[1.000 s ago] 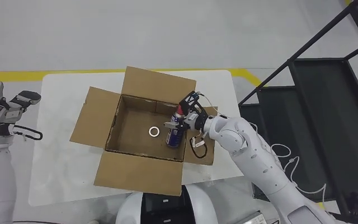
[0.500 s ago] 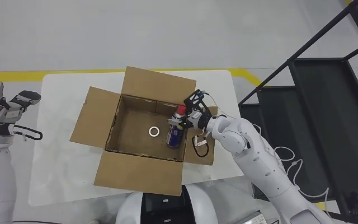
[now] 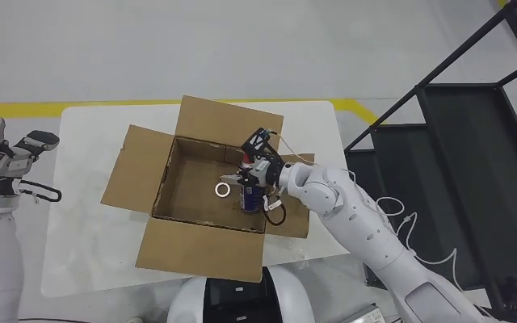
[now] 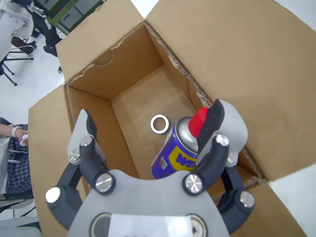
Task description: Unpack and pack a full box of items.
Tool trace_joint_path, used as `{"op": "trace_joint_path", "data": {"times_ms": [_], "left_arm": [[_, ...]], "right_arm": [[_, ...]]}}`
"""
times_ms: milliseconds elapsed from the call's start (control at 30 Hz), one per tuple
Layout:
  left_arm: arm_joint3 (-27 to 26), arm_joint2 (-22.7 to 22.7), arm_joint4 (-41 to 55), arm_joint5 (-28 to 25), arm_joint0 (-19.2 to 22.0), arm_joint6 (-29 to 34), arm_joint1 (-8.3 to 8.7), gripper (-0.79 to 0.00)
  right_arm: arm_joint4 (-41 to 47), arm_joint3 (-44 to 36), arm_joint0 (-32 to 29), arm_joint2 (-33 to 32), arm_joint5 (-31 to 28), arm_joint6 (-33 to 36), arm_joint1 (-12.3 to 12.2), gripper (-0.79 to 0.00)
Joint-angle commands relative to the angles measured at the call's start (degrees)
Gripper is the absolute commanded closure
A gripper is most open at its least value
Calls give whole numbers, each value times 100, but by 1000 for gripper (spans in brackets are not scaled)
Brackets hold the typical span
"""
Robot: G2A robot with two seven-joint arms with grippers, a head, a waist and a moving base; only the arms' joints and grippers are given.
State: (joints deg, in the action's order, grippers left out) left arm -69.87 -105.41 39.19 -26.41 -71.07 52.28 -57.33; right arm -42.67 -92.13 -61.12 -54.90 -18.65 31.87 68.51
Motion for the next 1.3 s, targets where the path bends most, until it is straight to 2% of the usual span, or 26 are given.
{"op": "trace_joint_path", "data": {"times_ms": [0, 133, 267, 467, 667, 1000, 1167, 1267], "left_arm": [[0, 0, 0, 0, 0, 0, 0, -785], [0, 0, 0, 0, 0, 0, 0, -785], [0, 0, 0, 0, 0, 0, 0, -785], [0, 0, 0, 0, 0, 0, 0, -785], [0, 0, 0, 0, 0, 0, 0, -785], [0, 0, 0, 0, 0, 0, 0, -785], [0, 0, 0, 0, 0, 0, 0, -785], [0, 0, 0, 0, 0, 0, 0, -785]], "right_arm": [[67, 149, 197, 169, -72, -24, 57, -785], [-78, 263, 374, 270, -9, -139, 110, -785], [-345, 73, 133, 20, 359, -151, 49, -785], [-538, -168, -278, -339, 557, -35, -50, -785], [-391, -150, -347, -197, 349, 25, -24, -785], [-172, 330, 296, 376, 57, -165, 192, -785], [-279, -268, -72, -26, -37, -341, 86, -785], [-327, -852, -587, -525, -440, -505, -56, -785]]}}
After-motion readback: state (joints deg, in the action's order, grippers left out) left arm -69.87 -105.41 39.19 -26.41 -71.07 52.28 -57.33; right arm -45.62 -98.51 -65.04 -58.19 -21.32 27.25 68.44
